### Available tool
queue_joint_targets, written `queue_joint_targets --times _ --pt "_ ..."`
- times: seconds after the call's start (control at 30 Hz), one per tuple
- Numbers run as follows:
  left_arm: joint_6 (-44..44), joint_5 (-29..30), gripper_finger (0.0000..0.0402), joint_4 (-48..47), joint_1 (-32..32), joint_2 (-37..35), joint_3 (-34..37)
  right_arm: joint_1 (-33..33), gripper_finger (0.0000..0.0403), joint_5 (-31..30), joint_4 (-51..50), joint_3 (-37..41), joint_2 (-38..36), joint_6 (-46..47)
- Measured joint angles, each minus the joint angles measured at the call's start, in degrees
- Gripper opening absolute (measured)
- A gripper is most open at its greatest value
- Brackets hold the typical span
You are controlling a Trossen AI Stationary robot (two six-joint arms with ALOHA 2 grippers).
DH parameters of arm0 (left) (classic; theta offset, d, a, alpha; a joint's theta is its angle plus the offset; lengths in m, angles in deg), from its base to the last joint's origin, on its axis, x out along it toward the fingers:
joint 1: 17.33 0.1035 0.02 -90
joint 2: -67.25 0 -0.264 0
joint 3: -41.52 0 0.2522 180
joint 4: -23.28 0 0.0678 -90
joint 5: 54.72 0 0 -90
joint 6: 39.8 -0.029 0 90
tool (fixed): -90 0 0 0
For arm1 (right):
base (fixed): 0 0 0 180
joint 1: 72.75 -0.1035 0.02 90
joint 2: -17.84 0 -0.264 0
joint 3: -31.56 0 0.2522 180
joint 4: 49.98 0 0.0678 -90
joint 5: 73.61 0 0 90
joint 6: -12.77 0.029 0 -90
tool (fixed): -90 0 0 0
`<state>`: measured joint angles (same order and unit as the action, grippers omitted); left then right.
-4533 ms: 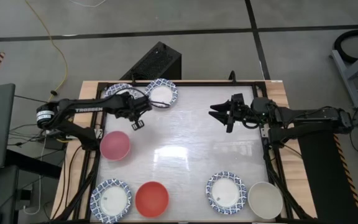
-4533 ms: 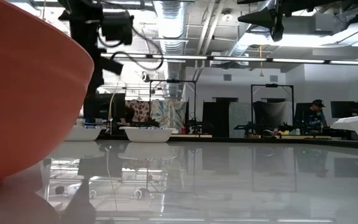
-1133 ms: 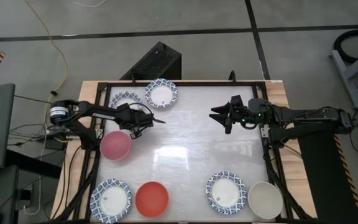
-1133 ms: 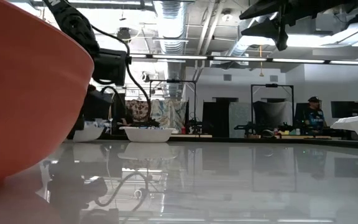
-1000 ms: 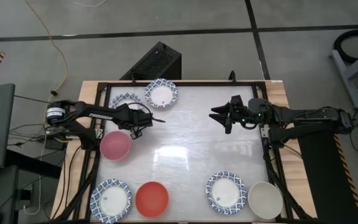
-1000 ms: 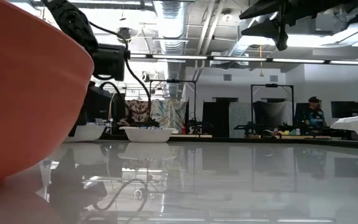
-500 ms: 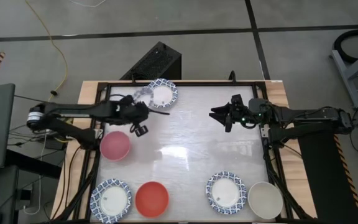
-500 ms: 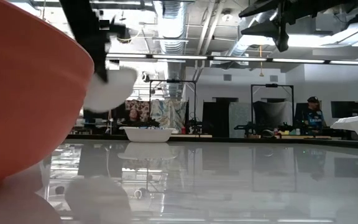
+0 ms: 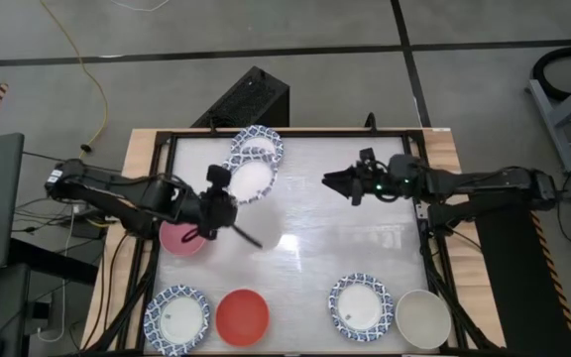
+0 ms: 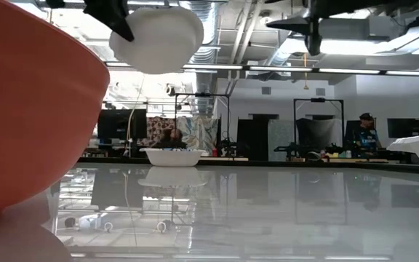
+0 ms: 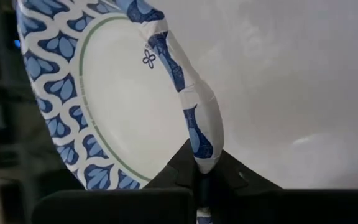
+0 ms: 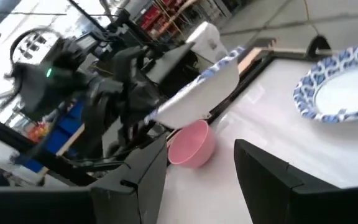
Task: Nest bowls inside each other by size order
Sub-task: Stack the white bowl onto the other white bowl
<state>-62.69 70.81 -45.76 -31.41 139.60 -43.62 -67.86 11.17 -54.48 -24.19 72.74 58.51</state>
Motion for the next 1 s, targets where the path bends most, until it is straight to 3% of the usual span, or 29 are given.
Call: queue_joint_targets --times 0.2,0.37,0.67,1.0 --pt "-4.02 7.93 0.0000 -1.89 -4.94 0.99 -0.02 -0.36 0.0210 0.82 -11.59 -12.24 9.03 3.76" --pt "-4.78 9.14 0.0000 -4.63 -7.51 0.92 -0.04 -0.38 0.0210 0.86 -18.94 -23.59 17.56 2.45" --pt "-2.04 13.78 0.0000 -11.35 -12.18 0.90 -0.04 -0.75 0.0210 1.36 -19.83 -33.44 27.94 2.69" --pt "-0.37 13.10 0.0000 -12.89 -15.01 0.90 -0.04 -2.34 0.0210 4.35 -18.04 -41.56 39.28 3.47"
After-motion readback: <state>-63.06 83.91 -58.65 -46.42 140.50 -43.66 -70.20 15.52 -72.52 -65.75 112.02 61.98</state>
